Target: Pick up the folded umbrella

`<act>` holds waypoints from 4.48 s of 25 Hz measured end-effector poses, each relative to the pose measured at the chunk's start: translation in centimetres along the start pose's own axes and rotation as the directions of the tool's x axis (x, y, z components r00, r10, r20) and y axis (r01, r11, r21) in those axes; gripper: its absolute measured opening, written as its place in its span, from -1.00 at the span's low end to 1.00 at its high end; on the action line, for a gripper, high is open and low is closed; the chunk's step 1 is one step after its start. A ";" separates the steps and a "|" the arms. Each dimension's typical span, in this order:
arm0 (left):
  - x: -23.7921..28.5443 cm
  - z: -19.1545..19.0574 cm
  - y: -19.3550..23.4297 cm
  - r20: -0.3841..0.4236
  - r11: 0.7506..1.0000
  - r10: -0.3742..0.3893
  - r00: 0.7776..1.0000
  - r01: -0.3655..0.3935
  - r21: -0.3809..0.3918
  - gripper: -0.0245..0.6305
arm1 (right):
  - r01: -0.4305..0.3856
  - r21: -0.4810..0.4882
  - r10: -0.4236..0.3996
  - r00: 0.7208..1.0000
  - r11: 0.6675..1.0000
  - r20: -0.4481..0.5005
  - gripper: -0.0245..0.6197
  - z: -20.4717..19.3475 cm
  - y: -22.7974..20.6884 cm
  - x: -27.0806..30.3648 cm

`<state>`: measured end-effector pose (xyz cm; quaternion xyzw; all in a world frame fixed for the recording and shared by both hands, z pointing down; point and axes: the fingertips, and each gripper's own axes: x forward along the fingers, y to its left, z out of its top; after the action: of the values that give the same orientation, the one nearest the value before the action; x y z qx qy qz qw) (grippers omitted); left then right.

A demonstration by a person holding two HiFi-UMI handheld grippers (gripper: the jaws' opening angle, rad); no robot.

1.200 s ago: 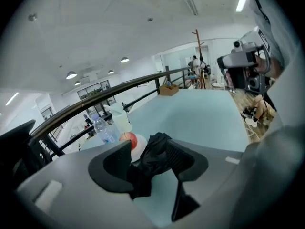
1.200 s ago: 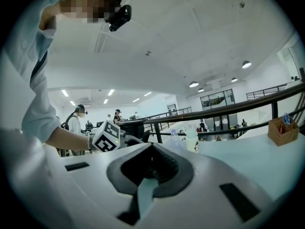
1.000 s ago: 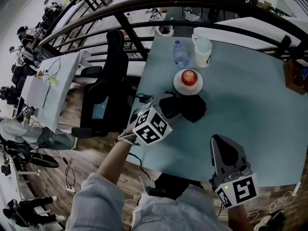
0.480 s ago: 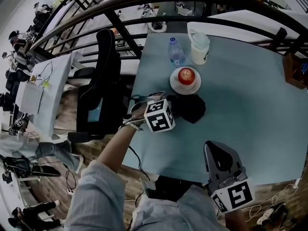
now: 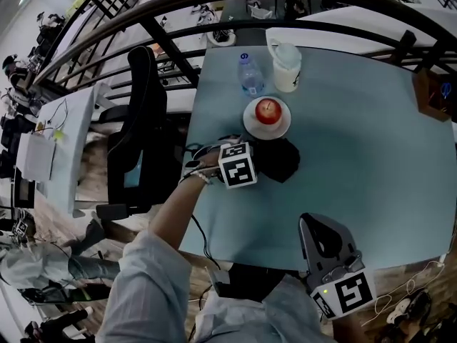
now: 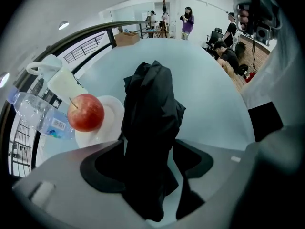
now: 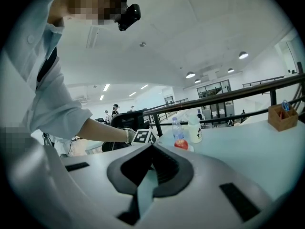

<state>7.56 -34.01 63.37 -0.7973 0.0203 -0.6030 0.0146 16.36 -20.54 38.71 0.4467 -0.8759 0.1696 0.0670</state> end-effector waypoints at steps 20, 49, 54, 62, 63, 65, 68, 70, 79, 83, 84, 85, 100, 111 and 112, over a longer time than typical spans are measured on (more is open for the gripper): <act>2.1 0.1 0.5 0.010 0.997 0.017 1.000 -0.017 0.082 0.02 | 0.099 0.056 -0.098 0.995 0.994 -0.025 -0.92 -1.8 -1.2 0.0; -11.0 4.8 -2.2 0.396 0.975 0.213 0.893 -0.168 -0.144 -0.04 | 0.181 -0.051 -0.176 0.980 0.982 0.090 -0.92 3.6 0.8 -2.1; -15.5 5.9 -3.0 0.482 0.958 0.277 0.831 -0.198 -0.210 -0.04 | 0.192 -0.082 -0.181 0.975 0.978 0.128 -0.92 5.3 0.8 -2.6; -23.0 7.1 -4.3 0.598 0.915 0.394 0.698 -0.236 -0.327 -0.04 | 0.205 -0.115 -0.184 0.967 0.972 0.177 -0.92 7.4 0.8 -2.9; -24.1 7.2 -4.4 0.615 0.909 0.409 0.674 -0.241 -0.340 -0.04 | 0.207 -0.118 -0.183 0.966 0.971 0.183 -0.92 7.6 0.9 -3.0; -26.0 7.1 -4.9 0.641 0.895 0.438 0.630 -0.244 -0.372 -0.04 | 0.209 -0.125 -0.182 0.964 0.970 0.196 -0.92 8.1 1.1 -3.0; -28.6 7.0 -5.5 0.677 0.875 0.476 0.561 -0.230 -0.425 -0.04 | 0.213 -0.137 -0.181 0.960 0.968 0.214 -0.92 8.8 1.1 -2.9; -30.0 6.9 -5.8 0.694 0.863 0.499 0.519 -0.221 -0.455 -0.04 | 0.215 -0.144 -0.180 0.958 0.966 0.222 -0.92 9.2 1.0 -2.8; -35.0 4.8 -7.2 0.732 0.804 0.584 0.351 -0.123 -0.582 -0.04 | 0.221 -0.169 -0.172 0.949 0.960 0.264 -0.92 11.1 1.4 -2.0; -36.2 3.9 -7.6 0.727 0.775 0.616 0.302 -0.072 -0.627 -0.04 | 0.224 -0.177 -0.169 0.944 0.958 0.283 -0.92 11.9 1.2 -1.8; -36.5 3.6 -7.7 0.721 0.767 0.626 0.297 -0.069 -0.638 -0.04 | 0.224 -0.179 -0.167 0.944 0.958 0.286 -0.92 12.0 1.3 -1.7; -36.7 3.2 -7.8 0.713 0.758 0.637 0.292 -0.071 -0.648 -0.04 | 0.223 -0.181 -0.165 0.943 0.958 0.288 -0.92 12.1 1.4 -1.6; -36.8 2.6 -8.4 0.728 0.750 0.642 0.240 0.001 -0.661 -0.04 | 0.209 -0.217 -0.146 0.950 0.953 0.275 -0.92 12.8 1.8 -0.4; -36.8 2.3 -8.5 0.724 0.745 0.645 0.243 0.008 -0.667 -0.05 | 0.203 -0.221 -0.143 0.955 0.954 0.261 -0.92 12.3 2.0 -0.1; -36.8 2.4 -8.4 0.724 0.746 0.645 0.244 0.005 -0.666 -0.04 | 0.202 -0.221 -0.142 0.955 0.954 0.260 -0.92 12.3 2.0 -0.2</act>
<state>-0.03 -23.74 27.80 -0.9336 0.3503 0.0234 -0.0721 15.31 -23.73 26.75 0.5274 -0.8491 -0.0021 0.0293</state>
